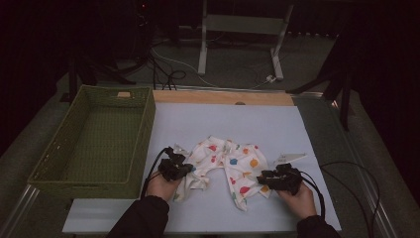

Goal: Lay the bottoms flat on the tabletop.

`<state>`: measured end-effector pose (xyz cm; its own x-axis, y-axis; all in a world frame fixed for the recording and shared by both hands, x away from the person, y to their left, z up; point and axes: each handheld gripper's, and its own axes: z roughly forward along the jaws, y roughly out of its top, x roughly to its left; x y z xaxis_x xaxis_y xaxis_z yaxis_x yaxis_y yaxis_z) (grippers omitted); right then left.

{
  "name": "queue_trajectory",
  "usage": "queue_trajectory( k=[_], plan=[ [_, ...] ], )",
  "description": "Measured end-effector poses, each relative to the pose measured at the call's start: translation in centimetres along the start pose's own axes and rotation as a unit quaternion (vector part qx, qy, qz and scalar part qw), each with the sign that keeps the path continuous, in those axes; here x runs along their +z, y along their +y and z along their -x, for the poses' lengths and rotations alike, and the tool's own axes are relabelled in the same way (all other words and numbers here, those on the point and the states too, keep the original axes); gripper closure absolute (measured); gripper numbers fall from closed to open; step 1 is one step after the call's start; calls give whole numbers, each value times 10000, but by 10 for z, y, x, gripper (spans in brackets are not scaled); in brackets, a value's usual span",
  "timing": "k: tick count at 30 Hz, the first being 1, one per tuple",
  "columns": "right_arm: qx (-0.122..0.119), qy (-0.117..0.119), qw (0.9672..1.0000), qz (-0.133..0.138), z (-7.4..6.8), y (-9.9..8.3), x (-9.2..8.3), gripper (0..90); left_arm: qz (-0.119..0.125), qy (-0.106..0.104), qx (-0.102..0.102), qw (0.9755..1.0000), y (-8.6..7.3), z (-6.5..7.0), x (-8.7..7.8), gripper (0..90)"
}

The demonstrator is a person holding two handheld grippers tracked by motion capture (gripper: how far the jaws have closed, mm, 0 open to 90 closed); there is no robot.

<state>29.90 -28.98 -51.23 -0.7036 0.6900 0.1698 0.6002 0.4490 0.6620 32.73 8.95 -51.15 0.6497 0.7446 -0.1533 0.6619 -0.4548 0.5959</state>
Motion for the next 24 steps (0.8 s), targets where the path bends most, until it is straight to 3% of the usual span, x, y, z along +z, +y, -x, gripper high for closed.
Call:
queue_trajectory(
  k=[5,8,24],
  plan=[
    [-27,12,10000,20,0,0,-1,611,-4,-16,34,10000,-2,1,1,893],
    [-36,19,10000,17,-1,0,-1,610,40,-107,78,9999,-2,5,-4,842],
    [-5,43,10000,23,-2,-1,0,607,182,-448,453,9978,10,39,-15,781]
  ],
)
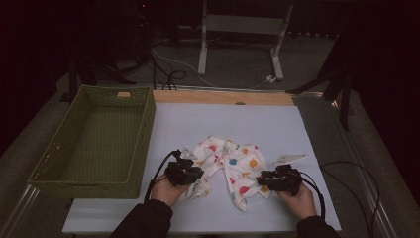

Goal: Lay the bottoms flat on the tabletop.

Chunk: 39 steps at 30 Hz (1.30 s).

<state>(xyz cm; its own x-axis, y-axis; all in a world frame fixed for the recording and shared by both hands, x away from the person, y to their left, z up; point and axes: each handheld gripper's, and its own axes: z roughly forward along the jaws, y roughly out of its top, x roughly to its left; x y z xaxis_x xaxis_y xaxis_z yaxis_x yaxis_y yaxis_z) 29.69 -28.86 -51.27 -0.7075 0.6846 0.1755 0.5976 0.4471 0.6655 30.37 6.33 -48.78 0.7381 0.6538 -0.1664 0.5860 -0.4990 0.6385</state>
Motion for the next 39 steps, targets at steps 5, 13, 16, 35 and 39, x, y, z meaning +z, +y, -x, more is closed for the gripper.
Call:
queue_trajectory(
  k=[5,13,16,35,39],
  plan=[
    [-21,1,10000,-14,0,0,1,604,-25,-76,112,9999,6,10,4,782],
    [-6,31,10000,-17,0,-1,1,600,-235,-287,169,9992,3,17,14,779],
    [-7,27,10000,-28,0,-1,2,599,-392,-395,173,9983,-1,17,19,725],
    [4,34,10000,-5,1,-1,2,598,-421,-671,297,9964,-5,34,26,854],
    [-15,25,10000,-21,1,-1,2,600,-272,-924,273,9950,2,45,26,853]
  ],
)
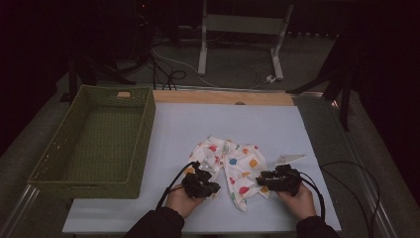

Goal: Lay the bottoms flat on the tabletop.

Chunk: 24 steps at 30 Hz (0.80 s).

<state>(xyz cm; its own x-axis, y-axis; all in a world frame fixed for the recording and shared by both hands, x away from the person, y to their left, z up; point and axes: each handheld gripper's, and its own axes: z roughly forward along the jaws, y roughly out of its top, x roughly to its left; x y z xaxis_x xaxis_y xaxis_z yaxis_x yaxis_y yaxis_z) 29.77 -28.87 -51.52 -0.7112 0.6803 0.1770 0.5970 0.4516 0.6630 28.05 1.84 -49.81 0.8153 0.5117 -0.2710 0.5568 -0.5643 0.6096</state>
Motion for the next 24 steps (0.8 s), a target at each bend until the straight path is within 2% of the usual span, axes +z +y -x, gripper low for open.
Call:
queue_trajectory(
  k=[3,6,9,11,15,20,24],
  plan=[
    [10,-12,10000,-7,-1,0,0,600,71,-140,-16,9999,3,5,3,850],
    [18,0,10000,-17,-1,-1,0,599,-82,85,83,9999,-1,3,7,843],
    [-13,-3,10000,-4,0,-1,0,599,-205,296,60,9993,-9,-5,9,817],
    [-7,5,10000,-13,0,-1,0,599,-105,244,-104,9996,-14,-11,6,781],
    [21,15,10000,-22,-1,-1,0,599,-30,350,-195,9992,-18,-17,-3,751],
    [14,27,10000,1,-1,-1,0,598,-95,538,-109,9984,-23,-20,-12,748],
    [-12,25,10000,-17,-1,-1,0,598,-104,581,-168,9981,-28,-24,-17,748]
  ],
)
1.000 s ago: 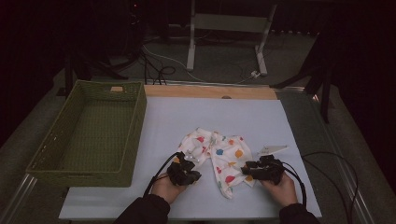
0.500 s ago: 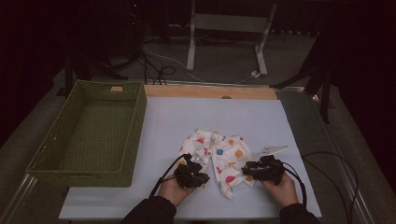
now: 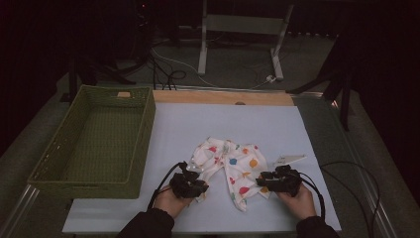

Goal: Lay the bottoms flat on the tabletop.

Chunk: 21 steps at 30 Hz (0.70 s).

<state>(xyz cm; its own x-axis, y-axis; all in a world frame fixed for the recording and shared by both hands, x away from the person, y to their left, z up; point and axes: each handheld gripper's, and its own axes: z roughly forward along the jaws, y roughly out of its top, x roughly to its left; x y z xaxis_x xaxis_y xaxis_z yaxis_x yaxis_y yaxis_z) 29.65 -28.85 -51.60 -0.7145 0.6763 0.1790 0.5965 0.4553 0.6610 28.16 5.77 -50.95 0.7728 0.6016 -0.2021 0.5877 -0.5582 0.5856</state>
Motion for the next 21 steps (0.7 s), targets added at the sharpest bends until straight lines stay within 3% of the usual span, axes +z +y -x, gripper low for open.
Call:
queue_trajectory(
  k=[7,16,21],
  plan=[
    [37,25,10000,-4,-1,0,0,598,-96,-47,22,9999,-2,-1,1,837],
    [-10,9,10000,-10,-1,0,-1,598,34,-407,55,9991,10,14,9,886],
    [-26,40,10000,9,-1,0,-2,599,246,-666,6,9975,21,24,13,887]
  ],
)
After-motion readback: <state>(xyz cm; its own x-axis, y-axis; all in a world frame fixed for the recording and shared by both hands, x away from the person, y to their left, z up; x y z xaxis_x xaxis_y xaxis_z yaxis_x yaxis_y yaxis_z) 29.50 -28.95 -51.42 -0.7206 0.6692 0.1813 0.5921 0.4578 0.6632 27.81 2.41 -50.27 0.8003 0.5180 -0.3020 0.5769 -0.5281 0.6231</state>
